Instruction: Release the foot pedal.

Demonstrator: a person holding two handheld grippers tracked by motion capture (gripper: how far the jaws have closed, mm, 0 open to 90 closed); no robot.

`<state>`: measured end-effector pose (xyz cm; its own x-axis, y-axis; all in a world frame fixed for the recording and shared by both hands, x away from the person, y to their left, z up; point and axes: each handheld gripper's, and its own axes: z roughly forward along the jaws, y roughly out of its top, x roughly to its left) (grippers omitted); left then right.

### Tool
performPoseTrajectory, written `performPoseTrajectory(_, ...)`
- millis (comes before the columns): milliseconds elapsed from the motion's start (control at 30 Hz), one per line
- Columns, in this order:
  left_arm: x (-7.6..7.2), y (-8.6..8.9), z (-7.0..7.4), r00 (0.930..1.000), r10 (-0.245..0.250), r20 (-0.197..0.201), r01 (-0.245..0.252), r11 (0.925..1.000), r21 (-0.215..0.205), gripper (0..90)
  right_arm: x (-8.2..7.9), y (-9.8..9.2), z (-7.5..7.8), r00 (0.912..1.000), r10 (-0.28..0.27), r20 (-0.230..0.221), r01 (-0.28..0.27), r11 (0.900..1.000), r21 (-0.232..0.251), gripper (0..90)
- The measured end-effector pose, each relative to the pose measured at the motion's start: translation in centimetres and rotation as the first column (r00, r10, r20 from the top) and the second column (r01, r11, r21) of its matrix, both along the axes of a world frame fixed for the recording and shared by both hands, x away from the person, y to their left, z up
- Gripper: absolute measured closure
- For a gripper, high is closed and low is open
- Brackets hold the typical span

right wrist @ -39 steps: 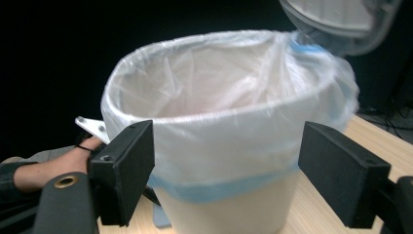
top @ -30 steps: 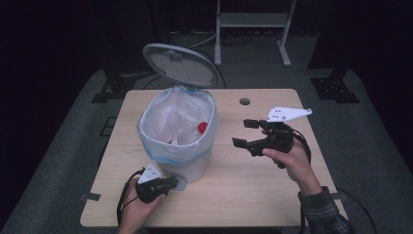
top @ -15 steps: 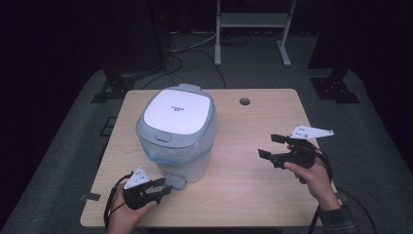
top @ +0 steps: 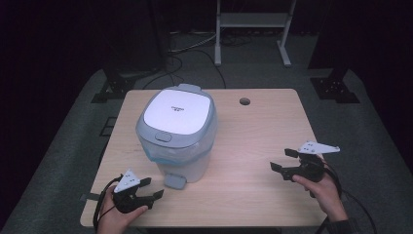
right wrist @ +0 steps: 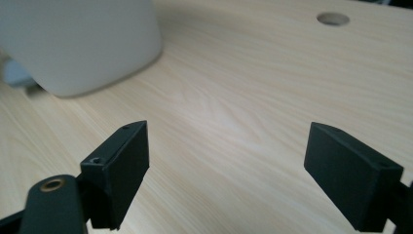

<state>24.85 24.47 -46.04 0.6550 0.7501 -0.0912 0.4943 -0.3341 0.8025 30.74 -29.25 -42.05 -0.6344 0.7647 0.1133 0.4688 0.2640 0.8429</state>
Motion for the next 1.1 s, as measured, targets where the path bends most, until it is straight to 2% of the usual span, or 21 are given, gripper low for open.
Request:
performPoseTrajectory(167,0.2,0.8,-0.6,0.9992,0.027,-0.031,-0.026,0.9992,0.032,21.9,-0.3,-0.6,-1.4,0.9994,-0.028,-0.023,0.027,0.999,-0.043,14.5)
performPoseTrajectory(433,0.6,2.0,-1.2,0.9978,0.061,-0.025,-0.060,0.9961,0.065,18.2,-1.0,-1.2,-3.4,0.9963,-0.067,-0.054,0.062,0.993,-0.101,13.8)
performPoseTrajectory(600,0.9,2.5,-1.5,0.9977,0.063,-0.024,-0.061,0.9950,0.078,17.0,-1.4,-1.5,-4.4,0.9935,-0.081,-0.080,0.070,0.989,-0.130,13.2)
performPoseTrajectory(833,1.3,2.6,-2.1,0.9976,0.065,-0.025,-0.062,0.9928,0.103,10.0,-1.7,-1.9,-5.5,0.9893,-0.094,-0.112,0.075,0.983,-0.168,12.8)
performPoseTrajectory(900,1.3,2.6,-2.2,0.9971,0.068,-0.032,-0.064,0.9921,0.108,9.7,-1.7,-1.9,-5.7,0.9883,-0.097,-0.118,0.075,0.981,-0.179,12.8)
performPoseTrajectory(1067,1.5,2.5,-2.2,0.9981,0.058,-0.022,-0.055,0.9899,0.131,9.0,-1.7,-1.9,-6.2,0.9864,-0.100,-0.130,0.071,0.975,-0.209,12.5)
performPoseTrajectory(1100,1.5,2.4,-2.2,0.9982,0.057,-0.020,-0.054,0.9885,0.141,8.7,-1.7,-1.8,-6.3,0.9877,-0.099,-0.121,0.072,0.974,-0.213,12.5)
